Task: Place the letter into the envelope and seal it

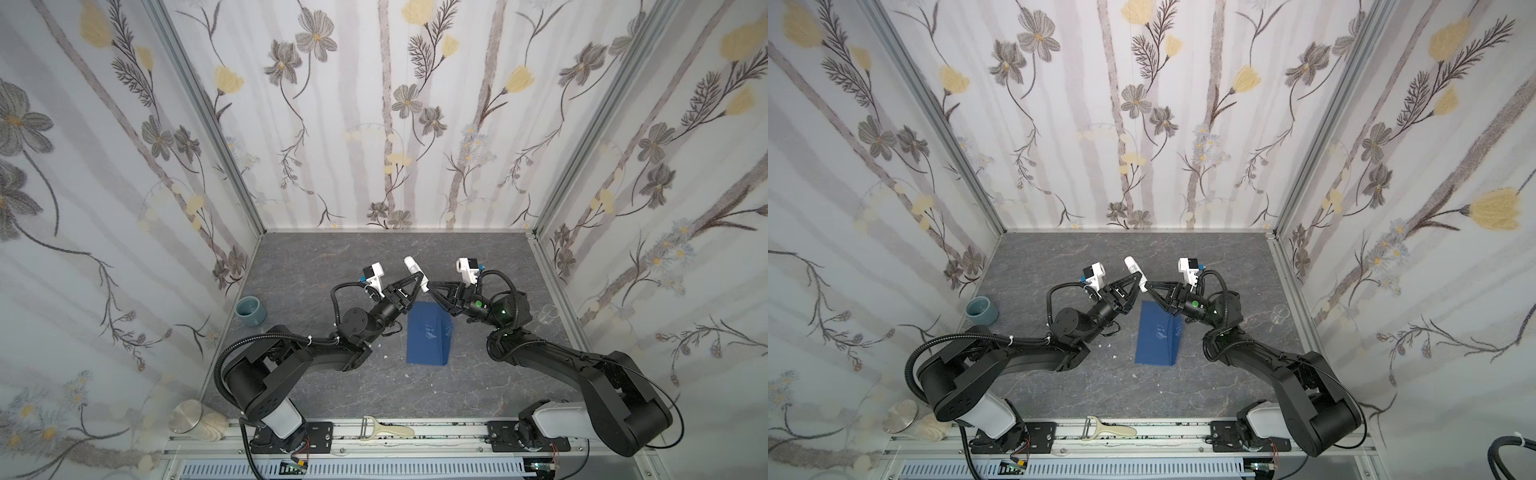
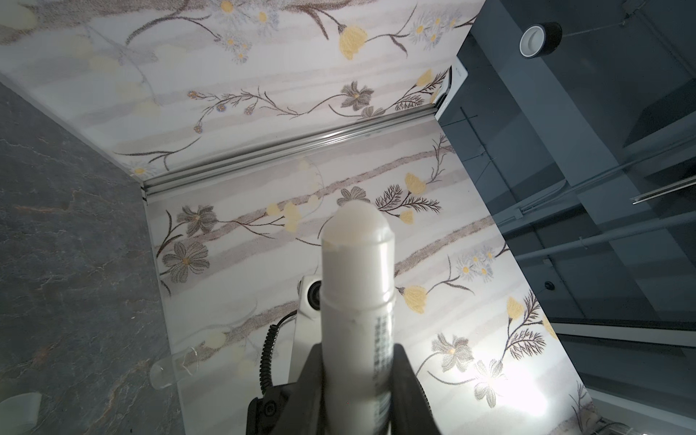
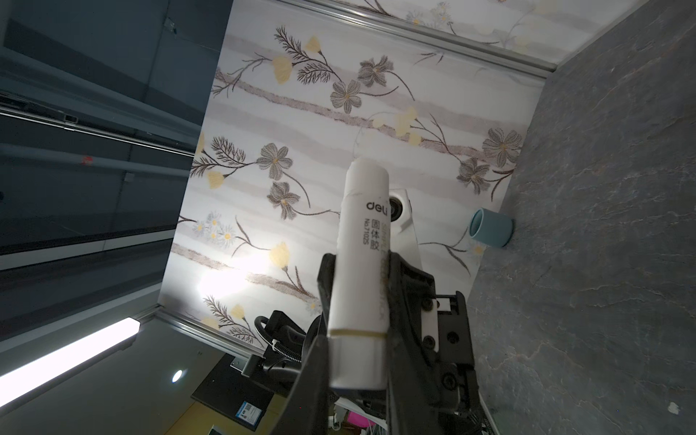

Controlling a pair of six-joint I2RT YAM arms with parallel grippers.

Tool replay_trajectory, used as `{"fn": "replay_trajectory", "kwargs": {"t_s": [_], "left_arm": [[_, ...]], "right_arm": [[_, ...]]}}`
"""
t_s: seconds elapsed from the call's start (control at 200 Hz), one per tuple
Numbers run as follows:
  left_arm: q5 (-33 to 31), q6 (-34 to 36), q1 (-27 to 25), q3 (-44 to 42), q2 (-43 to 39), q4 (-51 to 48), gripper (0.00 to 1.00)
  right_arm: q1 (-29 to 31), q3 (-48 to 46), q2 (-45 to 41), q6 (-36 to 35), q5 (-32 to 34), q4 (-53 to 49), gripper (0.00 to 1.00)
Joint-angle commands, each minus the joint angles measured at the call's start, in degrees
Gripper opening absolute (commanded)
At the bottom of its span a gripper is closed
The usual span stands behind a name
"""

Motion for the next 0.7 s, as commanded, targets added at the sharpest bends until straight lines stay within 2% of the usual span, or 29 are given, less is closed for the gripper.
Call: {"fn": "replay_trajectory", "kwargs": {"t_s": [0.0, 0.165, 0.315, 0.395, 0.555, 0.695], "left_arm": [[12.8, 0.1, -1.4, 0.2, 0.2, 3.5, 0.0], [13.6, 0.8, -1.5, 0.2, 0.3, 4.4, 0.0], [13.2, 0.7, -1.6, -0.1, 0.4, 4.7, 0.0], [11.6, 0.4, -1.6, -0.9, 0.2, 4.6, 0.0], [5.2, -1.0, -1.6, -2.7, -1.7, 1.1, 0.0], [-1.0, 0.6, -1.5, -2.1, -7.9, -12.1, 0.0]], "right_arm": [[-0.2, -0.3, 3.2, 10.0, 4.5, 16.6, 0.12], [-0.2, -0.4, 9.2, 16.3, 5.4, 27.0, 0.11], [-0.2, -0.5, 10.5, 16.8, 5.4, 28.0, 0.11], [-0.2, -0.4, 10.1, 16.2, 5.3, 27.7, 0.15], [-0.5, -0.9, 7.6, 9.9, 4.8, 19.8, 0.26], [-1.0, -2.1, 4.0, -0.8, 5.8, 6.5, 0.31]]}}
